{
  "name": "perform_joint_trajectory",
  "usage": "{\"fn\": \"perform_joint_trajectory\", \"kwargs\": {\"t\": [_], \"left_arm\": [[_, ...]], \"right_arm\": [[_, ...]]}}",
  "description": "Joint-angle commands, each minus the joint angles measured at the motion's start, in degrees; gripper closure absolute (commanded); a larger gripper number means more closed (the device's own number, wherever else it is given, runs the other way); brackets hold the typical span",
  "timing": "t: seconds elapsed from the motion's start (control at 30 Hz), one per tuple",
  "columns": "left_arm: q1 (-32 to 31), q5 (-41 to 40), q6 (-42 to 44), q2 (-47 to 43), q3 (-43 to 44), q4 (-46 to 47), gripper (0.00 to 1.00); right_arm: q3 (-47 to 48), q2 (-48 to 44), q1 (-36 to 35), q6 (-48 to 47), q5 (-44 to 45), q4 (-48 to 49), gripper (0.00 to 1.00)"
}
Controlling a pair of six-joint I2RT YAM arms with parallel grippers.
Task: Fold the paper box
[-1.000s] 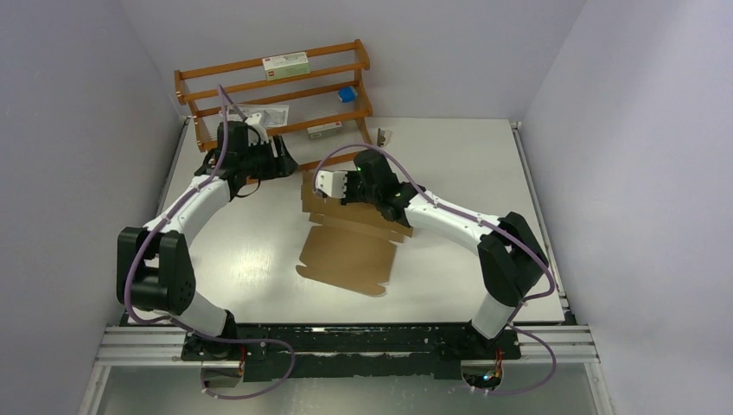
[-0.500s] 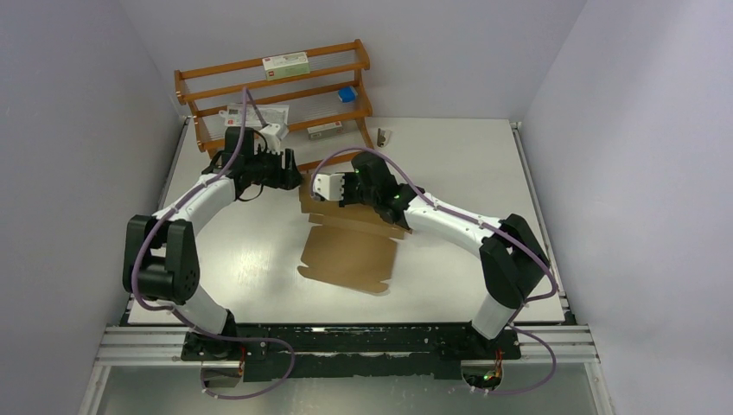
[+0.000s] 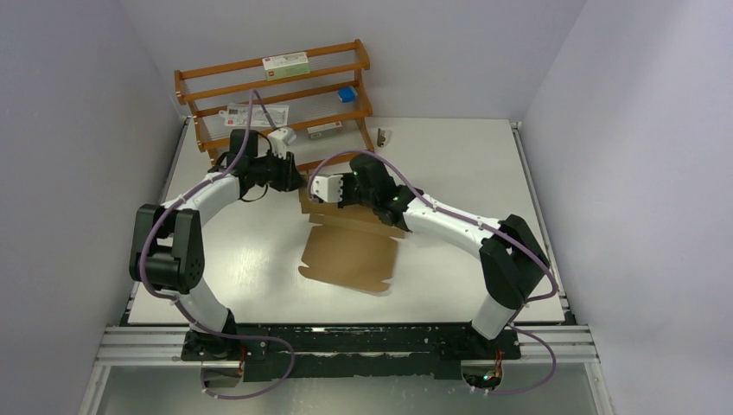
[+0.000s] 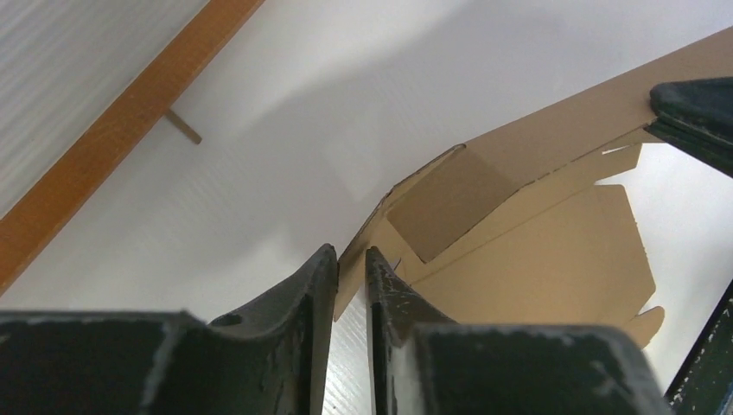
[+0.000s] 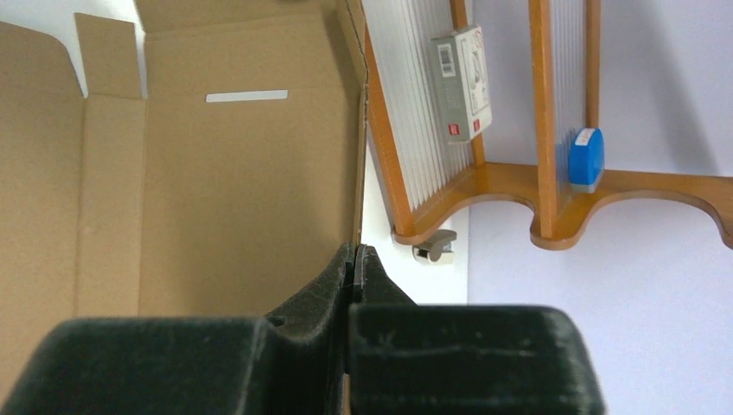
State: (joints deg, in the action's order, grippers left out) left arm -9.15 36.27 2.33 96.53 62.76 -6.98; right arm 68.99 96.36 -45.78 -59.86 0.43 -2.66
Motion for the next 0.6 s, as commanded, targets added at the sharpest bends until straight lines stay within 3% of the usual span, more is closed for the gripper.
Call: {"fn": "perform_joint_trajectory", "kwargs": {"t": [0.0, 0.17, 0.57], "left_arm": [[-0.6, 3.0, 1.7, -1.2, 0.4, 5.3, 0.82], [-2.6, -1.2, 1.5, -5.5, -2.3, 10.9, 0.94], [-8.9, -16.1, 3.0, -9.6, -6.8, 17.5, 0.95]], "right_arm": [[-1.4, -0.9, -0.4, -3.0, 3.1, 5.2, 1.00], [-2.4, -0.4, -0.3, -5.7, 4.2, 9.8, 1.00], [-1.6, 4.2, 0.8, -9.0, 6.2, 17.6, 1.00]]}}
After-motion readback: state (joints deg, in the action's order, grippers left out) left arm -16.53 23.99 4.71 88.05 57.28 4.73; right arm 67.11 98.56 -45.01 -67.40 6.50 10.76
